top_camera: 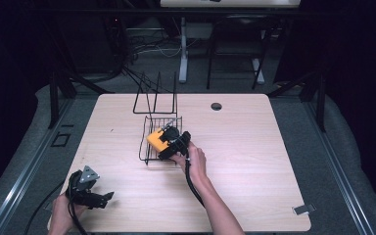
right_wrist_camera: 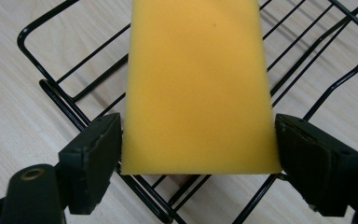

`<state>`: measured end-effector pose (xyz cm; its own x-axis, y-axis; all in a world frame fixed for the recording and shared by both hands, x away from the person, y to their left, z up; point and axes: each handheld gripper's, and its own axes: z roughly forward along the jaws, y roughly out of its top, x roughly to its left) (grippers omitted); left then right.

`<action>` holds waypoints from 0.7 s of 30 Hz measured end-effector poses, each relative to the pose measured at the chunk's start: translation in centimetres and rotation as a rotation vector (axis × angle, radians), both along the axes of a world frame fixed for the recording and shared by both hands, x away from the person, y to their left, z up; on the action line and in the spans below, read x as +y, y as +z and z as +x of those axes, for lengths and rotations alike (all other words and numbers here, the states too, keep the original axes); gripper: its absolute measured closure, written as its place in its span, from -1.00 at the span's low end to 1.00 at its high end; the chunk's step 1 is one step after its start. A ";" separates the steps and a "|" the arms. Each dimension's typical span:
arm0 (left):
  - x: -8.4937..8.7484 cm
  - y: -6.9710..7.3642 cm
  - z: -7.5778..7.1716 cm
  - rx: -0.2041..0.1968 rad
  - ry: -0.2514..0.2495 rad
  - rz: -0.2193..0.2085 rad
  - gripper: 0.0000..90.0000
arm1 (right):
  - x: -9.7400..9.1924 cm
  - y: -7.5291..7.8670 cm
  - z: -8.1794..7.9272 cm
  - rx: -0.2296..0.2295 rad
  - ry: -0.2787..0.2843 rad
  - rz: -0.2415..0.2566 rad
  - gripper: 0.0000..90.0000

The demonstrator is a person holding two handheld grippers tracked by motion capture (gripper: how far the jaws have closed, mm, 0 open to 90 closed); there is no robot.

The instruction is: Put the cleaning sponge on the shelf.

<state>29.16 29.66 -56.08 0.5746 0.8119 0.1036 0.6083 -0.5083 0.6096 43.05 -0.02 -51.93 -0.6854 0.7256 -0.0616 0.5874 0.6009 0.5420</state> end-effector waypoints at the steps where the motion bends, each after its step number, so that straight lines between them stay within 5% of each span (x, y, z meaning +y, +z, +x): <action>1: 0.0 0.0 0.0 0.000 0.001 -0.001 -1.00 | 0.0 0.0 0.0 -0.006 -0.001 0.014 -0.66; 10: 0.0 0.0 0.0 -0.003 -0.001 -0.001 -1.00 | -0.6 1.6 -1.3 -0.040 0.022 0.049 -0.76; 15: 0.0 0.1 0.0 -0.005 -0.003 -0.001 -1.00 | -1.2 2.5 -2.3 -0.036 0.026 0.035 -1.00; 21: -0.1 0.1 0.0 -0.005 -0.004 0.000 -1.00 | -2.5 3.6 -3.6 -0.056 0.036 0.092 -1.00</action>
